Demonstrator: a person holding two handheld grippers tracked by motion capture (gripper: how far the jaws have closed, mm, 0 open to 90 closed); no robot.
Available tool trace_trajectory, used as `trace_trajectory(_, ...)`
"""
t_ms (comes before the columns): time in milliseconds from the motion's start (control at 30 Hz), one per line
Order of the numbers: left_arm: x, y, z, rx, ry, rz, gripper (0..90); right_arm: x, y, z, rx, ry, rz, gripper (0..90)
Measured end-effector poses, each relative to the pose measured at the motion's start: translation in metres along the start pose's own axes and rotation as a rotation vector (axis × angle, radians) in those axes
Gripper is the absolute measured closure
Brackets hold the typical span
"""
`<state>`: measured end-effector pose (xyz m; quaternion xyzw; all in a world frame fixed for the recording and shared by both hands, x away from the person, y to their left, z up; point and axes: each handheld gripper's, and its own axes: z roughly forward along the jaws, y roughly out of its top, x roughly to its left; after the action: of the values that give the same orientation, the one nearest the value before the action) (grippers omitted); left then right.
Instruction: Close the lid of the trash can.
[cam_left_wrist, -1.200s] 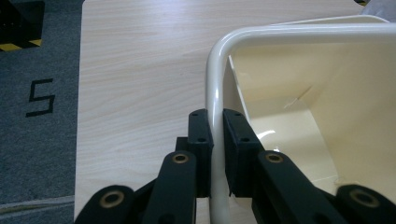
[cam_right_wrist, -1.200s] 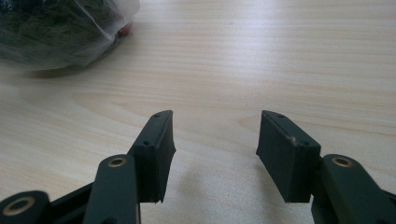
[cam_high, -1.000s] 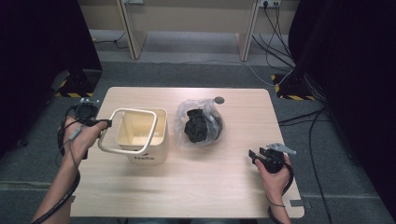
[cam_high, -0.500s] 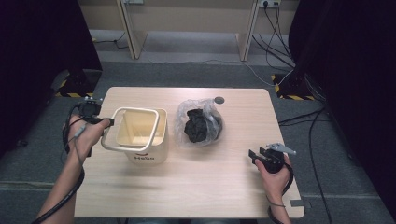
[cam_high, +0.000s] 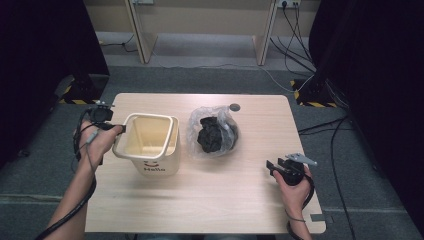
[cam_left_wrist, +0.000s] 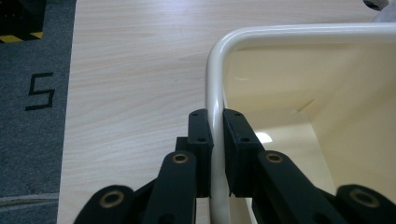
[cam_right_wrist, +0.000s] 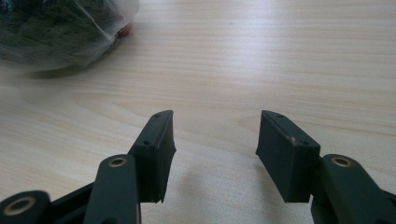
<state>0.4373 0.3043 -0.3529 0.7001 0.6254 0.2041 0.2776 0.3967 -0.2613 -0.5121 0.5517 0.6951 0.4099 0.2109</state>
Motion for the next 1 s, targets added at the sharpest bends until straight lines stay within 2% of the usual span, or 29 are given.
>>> trace_trajectory(233,0.0,0.001,0.004,0.005,0.011,-0.003,81.7,0.0,0.0,0.0,0.0,-0.001,0.0,46.1)
trace_trajectory(1000,-0.007,0.007,0.013,0.017,0.004,-0.019,81.7,0.0,0.0,0.0,0.001,0.0,0.0,46.2)
